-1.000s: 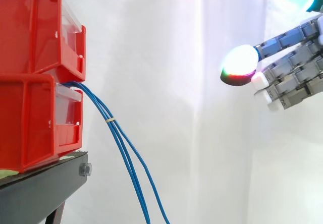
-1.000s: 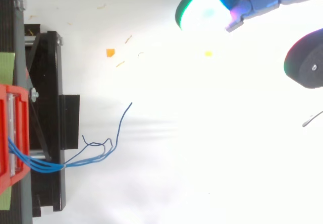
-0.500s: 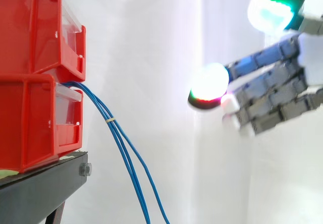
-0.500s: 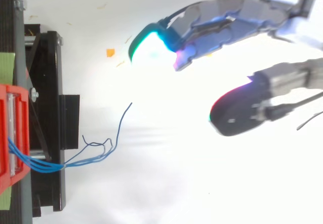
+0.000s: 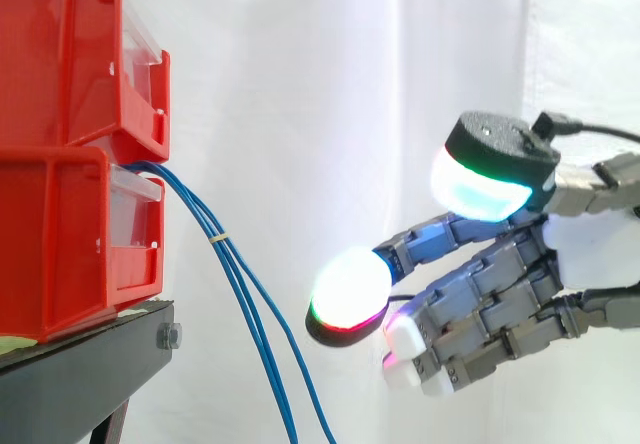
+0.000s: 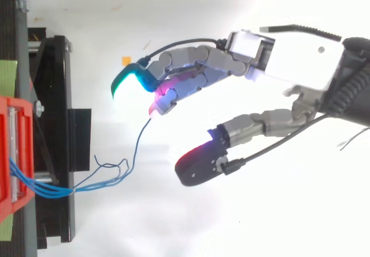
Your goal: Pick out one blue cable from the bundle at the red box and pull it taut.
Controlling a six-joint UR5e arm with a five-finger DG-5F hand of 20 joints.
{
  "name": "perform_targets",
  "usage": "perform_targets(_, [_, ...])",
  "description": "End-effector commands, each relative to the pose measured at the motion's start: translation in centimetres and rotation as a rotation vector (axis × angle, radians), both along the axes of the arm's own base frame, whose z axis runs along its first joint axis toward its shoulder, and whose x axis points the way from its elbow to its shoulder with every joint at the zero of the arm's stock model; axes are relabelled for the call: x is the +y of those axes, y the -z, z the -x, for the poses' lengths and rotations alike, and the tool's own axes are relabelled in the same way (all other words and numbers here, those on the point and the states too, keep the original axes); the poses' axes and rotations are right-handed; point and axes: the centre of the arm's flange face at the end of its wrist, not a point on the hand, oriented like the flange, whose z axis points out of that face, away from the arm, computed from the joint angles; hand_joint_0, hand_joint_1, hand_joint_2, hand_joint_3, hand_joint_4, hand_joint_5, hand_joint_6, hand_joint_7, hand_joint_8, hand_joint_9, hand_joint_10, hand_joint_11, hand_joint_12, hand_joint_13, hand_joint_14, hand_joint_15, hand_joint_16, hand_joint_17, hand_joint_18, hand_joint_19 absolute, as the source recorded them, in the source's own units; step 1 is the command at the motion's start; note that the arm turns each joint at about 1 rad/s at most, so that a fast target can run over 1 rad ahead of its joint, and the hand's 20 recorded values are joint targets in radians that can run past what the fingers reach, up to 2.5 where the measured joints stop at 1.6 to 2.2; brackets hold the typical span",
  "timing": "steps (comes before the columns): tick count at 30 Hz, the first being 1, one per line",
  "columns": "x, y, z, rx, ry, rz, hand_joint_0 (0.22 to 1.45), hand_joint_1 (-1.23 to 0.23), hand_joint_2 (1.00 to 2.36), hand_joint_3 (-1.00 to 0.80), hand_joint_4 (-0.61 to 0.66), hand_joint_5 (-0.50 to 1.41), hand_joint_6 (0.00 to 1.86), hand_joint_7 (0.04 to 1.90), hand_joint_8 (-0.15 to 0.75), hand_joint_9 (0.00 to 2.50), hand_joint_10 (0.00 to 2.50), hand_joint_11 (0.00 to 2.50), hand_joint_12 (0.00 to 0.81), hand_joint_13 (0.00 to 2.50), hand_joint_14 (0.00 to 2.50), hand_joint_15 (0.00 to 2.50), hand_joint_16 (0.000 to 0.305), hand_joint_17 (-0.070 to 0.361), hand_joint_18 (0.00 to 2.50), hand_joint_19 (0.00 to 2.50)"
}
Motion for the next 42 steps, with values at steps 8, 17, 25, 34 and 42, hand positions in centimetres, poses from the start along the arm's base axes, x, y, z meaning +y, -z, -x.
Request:
perform_targets(8, [1.4,0.8,-1.1,-0.05,0.01,0.04,0.47,-0.7,1.0,-0.5,0.18,-0.2,0.5,0.64,0.264,0.71,0.02,0.39,0.337,0.59,0.01,0.27,0.052,0.117,0.41,0.31])
perform_targets(17, [3.4,3.6,-3.6,-0.099,0.003,0.05,0.47,-0.66,1.0,-0.5,0.19,-0.19,0.5,0.65,0.269,0.74,0.02,0.41,0.336,0.61,0.01,0.29,0.052,0.116,0.43,0.35])
perform_targets(25, [4.0,3.6,-4.7,-0.18,0.01,0.084,0.48,-0.64,1.0,-0.5,0.2,-0.18,0.5,0.65,0.271,0.76,0.02,0.42,0.338,0.62,0.01,0.31,0.051,0.115,0.44,0.37])
perform_targets(34, [4.0,8.0,-8.0,-0.192,0.021,0.032,0.48,-0.63,1.0,-0.5,0.2,-0.17,0.5,0.66,0.27,0.79,0.02,0.44,0.341,0.65,0.01,0.34,0.051,0.116,0.46,0.39])
perform_targets(42, [4.2,8.5,-8.5,-0.191,0.008,-0.013,0.49,-0.63,1.0,-0.5,0.2,-0.17,0.5,0.66,0.27,0.8,0.02,0.45,0.34,0.67,0.01,0.36,0.052,0.116,0.48,0.42])
